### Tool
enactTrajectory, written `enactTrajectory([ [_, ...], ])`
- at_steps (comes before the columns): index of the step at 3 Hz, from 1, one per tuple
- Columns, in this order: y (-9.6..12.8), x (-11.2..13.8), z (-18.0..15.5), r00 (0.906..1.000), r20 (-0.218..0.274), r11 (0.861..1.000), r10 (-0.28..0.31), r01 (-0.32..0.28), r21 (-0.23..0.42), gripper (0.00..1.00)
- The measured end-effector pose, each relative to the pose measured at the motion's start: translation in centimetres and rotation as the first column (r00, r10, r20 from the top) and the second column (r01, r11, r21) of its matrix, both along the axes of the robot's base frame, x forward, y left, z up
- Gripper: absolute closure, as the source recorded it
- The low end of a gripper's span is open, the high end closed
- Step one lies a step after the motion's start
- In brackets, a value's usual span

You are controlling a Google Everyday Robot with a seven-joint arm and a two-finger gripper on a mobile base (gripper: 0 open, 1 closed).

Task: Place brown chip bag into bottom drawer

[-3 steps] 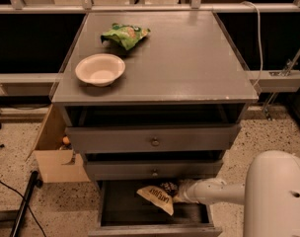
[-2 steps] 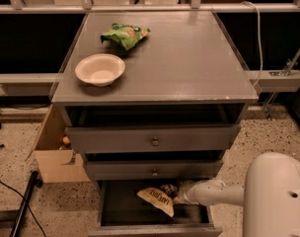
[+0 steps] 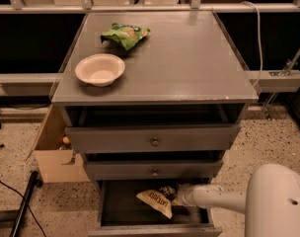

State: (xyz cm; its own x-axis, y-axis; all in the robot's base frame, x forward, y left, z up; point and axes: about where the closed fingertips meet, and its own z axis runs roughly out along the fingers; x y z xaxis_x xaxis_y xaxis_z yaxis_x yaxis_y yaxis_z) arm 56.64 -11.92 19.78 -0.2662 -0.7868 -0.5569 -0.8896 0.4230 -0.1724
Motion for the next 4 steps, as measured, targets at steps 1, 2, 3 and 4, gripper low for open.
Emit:
enactTrajectory([
  [1, 0.3, 0.4, -1.6, 0.9999, 0.011, 1.000, -0.003, 0.002, 0.015, 1.00],
  [2, 0.2, 1.0, -3.3, 0.9997, 0.024, 1.000, -0.004, 0.004, 0.016, 1.00],
  [3, -0.2, 1.2, -4.2, 0.9998, 0.019, 1.000, -0.004, 0.004, 0.002, 1.00],
  [4, -0.2, 1.2, -4.2, 0.9998, 0.019, 1.000, -0.004, 0.004, 0.002, 0.73],
])
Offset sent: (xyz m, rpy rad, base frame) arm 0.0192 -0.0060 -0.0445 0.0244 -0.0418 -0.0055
